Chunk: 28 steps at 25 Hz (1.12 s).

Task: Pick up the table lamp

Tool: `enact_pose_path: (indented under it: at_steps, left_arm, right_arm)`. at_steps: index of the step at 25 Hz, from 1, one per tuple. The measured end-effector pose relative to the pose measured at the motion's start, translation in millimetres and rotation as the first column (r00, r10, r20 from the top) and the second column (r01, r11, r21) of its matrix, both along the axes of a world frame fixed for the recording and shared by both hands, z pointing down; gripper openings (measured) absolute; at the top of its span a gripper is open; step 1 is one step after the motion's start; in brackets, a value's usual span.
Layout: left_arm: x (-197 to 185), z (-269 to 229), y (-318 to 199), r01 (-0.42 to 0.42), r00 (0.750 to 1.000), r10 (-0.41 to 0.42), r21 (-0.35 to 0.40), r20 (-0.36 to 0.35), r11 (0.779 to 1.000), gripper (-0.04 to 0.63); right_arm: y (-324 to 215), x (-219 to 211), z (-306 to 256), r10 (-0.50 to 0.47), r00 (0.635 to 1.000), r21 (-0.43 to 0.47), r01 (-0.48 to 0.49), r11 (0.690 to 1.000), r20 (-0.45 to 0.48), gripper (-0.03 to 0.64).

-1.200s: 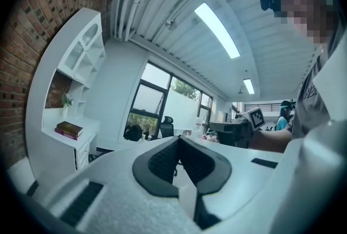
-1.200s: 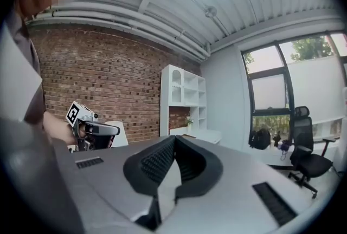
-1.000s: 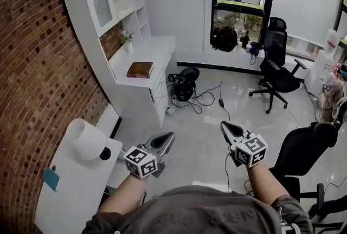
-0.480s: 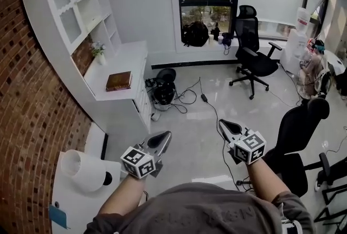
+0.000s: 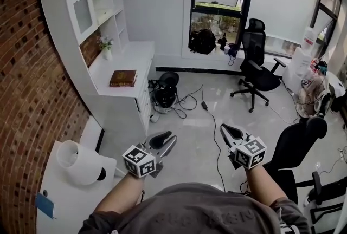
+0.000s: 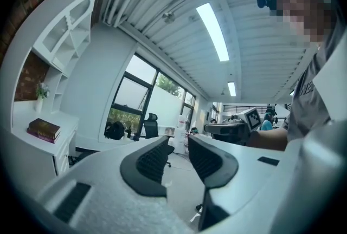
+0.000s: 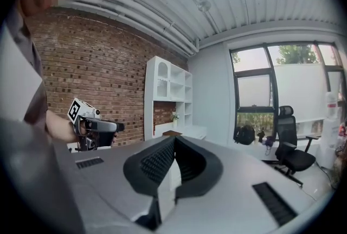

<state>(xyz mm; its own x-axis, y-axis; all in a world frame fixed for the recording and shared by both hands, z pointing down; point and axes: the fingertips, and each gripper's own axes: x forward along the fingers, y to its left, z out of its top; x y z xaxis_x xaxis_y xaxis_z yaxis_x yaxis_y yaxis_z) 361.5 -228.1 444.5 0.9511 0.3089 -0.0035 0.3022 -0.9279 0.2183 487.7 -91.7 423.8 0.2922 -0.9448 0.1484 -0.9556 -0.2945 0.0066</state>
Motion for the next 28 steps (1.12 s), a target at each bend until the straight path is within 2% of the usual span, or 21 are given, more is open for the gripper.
enact_pose_path:
  at_steps: [1, 4, 9, 11, 15, 19, 22, 28]
  left_arm:
    - [-1, 2, 0, 0.015, 1.000, -0.015, 0.006, 0.001, 1.000, 0.116]
    - [-12, 12, -9, 0.096, 0.995, -0.096, 0.014, 0.000, 0.995, 0.167]
    - [-32, 30, -24, 0.218, 0.976, -0.218, 0.032, 0.019, 0.976, 0.176]
    - [-53, 38, -34, 0.306, 0.952, -0.306, 0.028, 0.027, 0.952, 0.176]
    - [-98, 53, -58, 0.472, 0.880, -0.472, 0.014, 0.044, 0.881, 0.176]
    - [-149, 75, -83, 0.607, 0.792, -0.607, 0.010, 0.064, 0.794, 0.178]
    - [-192, 102, -100, 0.703, 0.706, -0.703, 0.035, 0.087, 0.711, 0.179]
    - [-271, 169, -129, 0.849, 0.514, -0.847, 0.062, 0.134, 0.525, 0.186]
  right_arm:
    - [-3, 0, 1, -0.018, 1.000, -0.002, 0.018, 1.000, -0.001, -0.006]
    - [-22, -2, 3, -0.093, 0.996, -0.007, 0.093, 0.996, -0.005, -0.006]
    - [-59, -7, 5, -0.207, 0.978, -0.010, 0.207, 0.978, -0.009, -0.006]
    - [-84, -18, 8, -0.289, 0.957, -0.015, 0.289, 0.957, -0.005, -0.006]
    - [-140, -48, 16, -0.445, 0.895, -0.033, 0.445, 0.895, -0.007, -0.006]
    - [-189, -90, 33, -0.559, 0.829, -0.043, 0.558, 0.828, -0.012, -0.006]
    - [-223, -128, 49, -0.625, 0.781, -0.042, 0.624, 0.781, -0.013, -0.006]
    - [-275, -202, 93, -0.736, 0.677, -0.034, 0.736, 0.676, -0.003, -0.006]
